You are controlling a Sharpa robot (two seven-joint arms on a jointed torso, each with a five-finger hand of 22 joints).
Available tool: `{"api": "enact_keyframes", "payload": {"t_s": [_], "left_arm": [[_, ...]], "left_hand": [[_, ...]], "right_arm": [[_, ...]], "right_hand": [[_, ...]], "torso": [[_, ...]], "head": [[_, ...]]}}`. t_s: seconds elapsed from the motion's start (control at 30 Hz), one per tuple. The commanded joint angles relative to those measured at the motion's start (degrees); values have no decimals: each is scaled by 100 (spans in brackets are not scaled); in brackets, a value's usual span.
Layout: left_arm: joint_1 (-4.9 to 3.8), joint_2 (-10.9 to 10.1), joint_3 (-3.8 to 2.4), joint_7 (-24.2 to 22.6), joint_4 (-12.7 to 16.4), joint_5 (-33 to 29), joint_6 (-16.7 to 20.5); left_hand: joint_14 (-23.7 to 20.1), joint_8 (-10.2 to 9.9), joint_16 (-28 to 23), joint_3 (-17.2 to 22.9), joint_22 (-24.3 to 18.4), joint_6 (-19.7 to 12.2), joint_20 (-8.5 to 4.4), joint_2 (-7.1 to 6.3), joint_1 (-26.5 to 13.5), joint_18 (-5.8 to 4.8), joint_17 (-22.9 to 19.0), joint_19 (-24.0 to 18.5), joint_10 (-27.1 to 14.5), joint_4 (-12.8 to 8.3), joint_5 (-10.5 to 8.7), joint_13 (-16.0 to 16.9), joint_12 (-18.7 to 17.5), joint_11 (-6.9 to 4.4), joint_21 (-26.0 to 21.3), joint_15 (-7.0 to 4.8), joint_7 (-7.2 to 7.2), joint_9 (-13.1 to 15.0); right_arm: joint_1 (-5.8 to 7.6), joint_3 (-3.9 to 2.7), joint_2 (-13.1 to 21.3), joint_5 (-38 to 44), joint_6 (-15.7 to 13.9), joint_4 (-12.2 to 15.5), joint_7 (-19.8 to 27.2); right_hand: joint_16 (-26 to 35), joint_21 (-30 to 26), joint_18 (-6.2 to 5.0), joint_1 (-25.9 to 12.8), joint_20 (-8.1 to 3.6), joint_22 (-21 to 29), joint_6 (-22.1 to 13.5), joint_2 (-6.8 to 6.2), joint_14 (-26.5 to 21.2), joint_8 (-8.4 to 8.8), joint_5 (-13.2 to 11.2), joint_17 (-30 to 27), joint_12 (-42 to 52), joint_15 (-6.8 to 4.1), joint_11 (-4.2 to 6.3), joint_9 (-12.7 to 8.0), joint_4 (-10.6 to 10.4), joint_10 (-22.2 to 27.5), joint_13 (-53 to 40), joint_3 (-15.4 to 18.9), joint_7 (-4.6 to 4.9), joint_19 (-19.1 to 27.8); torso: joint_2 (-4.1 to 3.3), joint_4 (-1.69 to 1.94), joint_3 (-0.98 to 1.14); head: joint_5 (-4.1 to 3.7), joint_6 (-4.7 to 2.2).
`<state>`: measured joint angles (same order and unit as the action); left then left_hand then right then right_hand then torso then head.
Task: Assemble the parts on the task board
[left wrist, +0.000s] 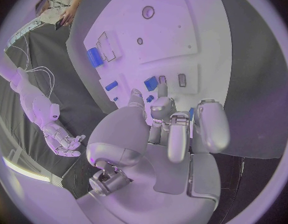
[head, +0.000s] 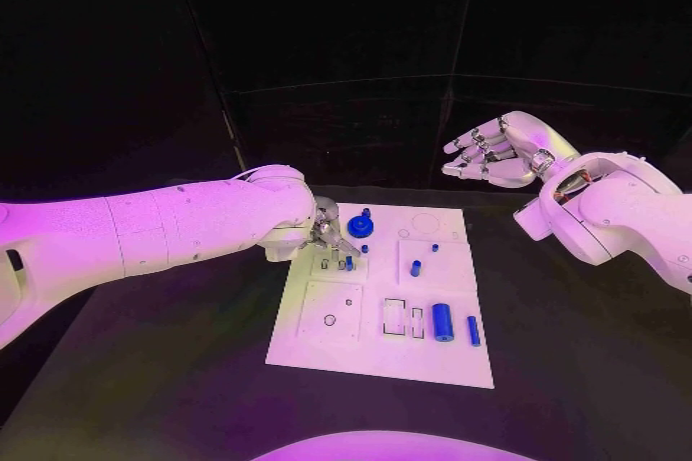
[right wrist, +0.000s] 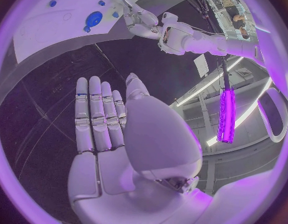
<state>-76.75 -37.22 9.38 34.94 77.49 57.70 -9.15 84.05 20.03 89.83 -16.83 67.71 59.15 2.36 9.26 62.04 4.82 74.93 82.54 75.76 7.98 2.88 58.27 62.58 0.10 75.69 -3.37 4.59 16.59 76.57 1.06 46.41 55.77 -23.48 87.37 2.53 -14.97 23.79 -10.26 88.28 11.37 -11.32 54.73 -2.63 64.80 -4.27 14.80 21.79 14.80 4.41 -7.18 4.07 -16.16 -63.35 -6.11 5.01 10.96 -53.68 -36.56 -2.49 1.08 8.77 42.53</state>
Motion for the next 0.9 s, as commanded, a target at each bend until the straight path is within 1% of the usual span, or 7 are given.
{"api": "enact_keyframes", "payload": {"t_s": [0.03, 0.13, 0.23, 0.33, 0.47, 0.7, 0.9], "left_arm": [[-10, 66, 24, 80, -66, 24, -182], [-10, 132, 53, 82, -136, -4, -234], [-10, 205, 74, 83, -216, -37, -279], [-10, 262, 85, 82, -271, -64, -303], [-9, 313, 91, 77, -318, -90, -311], [-9, 398, 94, 76, -377, -152, -350], [-8, 448, 94, 78, -399, -187, -390]], "left_hand": [[595, 33, 17, -2, -15, -43, 27, 36, 5, -46, 1507, -34, -40, 4, -6, -30, -49, 7, 9, -15, -8, 10], [595, 34, 17, -2, -17, -46, 27, 38, 8, -45, 1507, -36, -50, 4, -6, -47, -64, 7, 7, -14, -8, 11], [595, 35, 17, -2, -18, -49, 27, 39, 11, -45, 1507, -37, -55, 4, -6, -53, -70, 8, 7, -14, -7, 13], [595, 37, 17, -2, -16, -54, 28, 42, 17, -45, 1507, -39, -63, 4, -6, -62, -80, 9, 8, -13, -6, 15], [595, 42, 17, -1, -11, -61, 29, 46, 30, -46, 1507, -40, -70, 1, -6, -64, -84, 11, 12, -12, -4, 21], [595, 58, 17, 5, 4, -72, 32, 61, 66, -47, 1507, -43, -77, -9, -6, -58, -81, 12, 22, -9, -3, 36], [595, 81, 17, 22, 17, -83, 35, 87, 119, -48, 1507, -48, -85, -28, -6, -55, -80, 13, 31, -8, -4, 56]], "right_arm": [[13, -3, -26, 265, 90, 10, -6], [13, -3, -52, 279, 98, -13, -13], [13, -3, -88, 272, 101, -46, -18], [13, -2, -119, 265, 108, -67, -25], [13, -2, -159, 243, 130, -97, -38], [12, -1, -212, 211, 141, -128, -70], [12, 0, -238, 197, 143, -146, -82]], "right_hand": [[22, -43, -19, 12, 10, 13, 3, -51, 7, 14, 47, -13, -11, 48, -46, -1, -1, -2, 11, 48, 52, -32], [23, -78, -20, 8, 15, 34, -9, -46, 4, 14, 100, -33, -5, 55, -52, 0, 0, 6, 29, 77, 60, -48], [23, -111, -21, 9, 19, 53, -20, -36, -1, 14, 164, -52, -2, 61, -58, 1, 2, 18, 47, 100, 64, -63], [23, -126, -21, 5, 21, 61, -22, -30, -4, 13, 190, -61, 1, 62, -60, 1, -1, 22, 54, 110, 66, -70], [25, -159, -19, -21, 26, 80, -32, -14, -13, 12, 228, -79, 4, 68, -68, 2, -13, 37, 70, 136, 73, -79], [25, -208, -19, -82, 34, 107, -39, 30, -30, 7, 239, -104, 16, 74, -77, 4, -31, 53, 89, 173, 84, -89], [27, -224, -18, -92, 38, 116, -40, 47, -41, 5, 235, -112, 19, 75, -79, 4, -29, 61, 94, 180, 87, -90]], "torso": [[-3, 2, -1], [2, 7, -2], [-1, -7, -7], [-5, -2, -7], [-4, -2, -3], [-5, 3, -2], [-2, 5, -3]], "head": [[-2, 48], [-21, 63], [-18, 71], [-32, 69], [-29, 51], [-24, 109], [-27, 123]]}}
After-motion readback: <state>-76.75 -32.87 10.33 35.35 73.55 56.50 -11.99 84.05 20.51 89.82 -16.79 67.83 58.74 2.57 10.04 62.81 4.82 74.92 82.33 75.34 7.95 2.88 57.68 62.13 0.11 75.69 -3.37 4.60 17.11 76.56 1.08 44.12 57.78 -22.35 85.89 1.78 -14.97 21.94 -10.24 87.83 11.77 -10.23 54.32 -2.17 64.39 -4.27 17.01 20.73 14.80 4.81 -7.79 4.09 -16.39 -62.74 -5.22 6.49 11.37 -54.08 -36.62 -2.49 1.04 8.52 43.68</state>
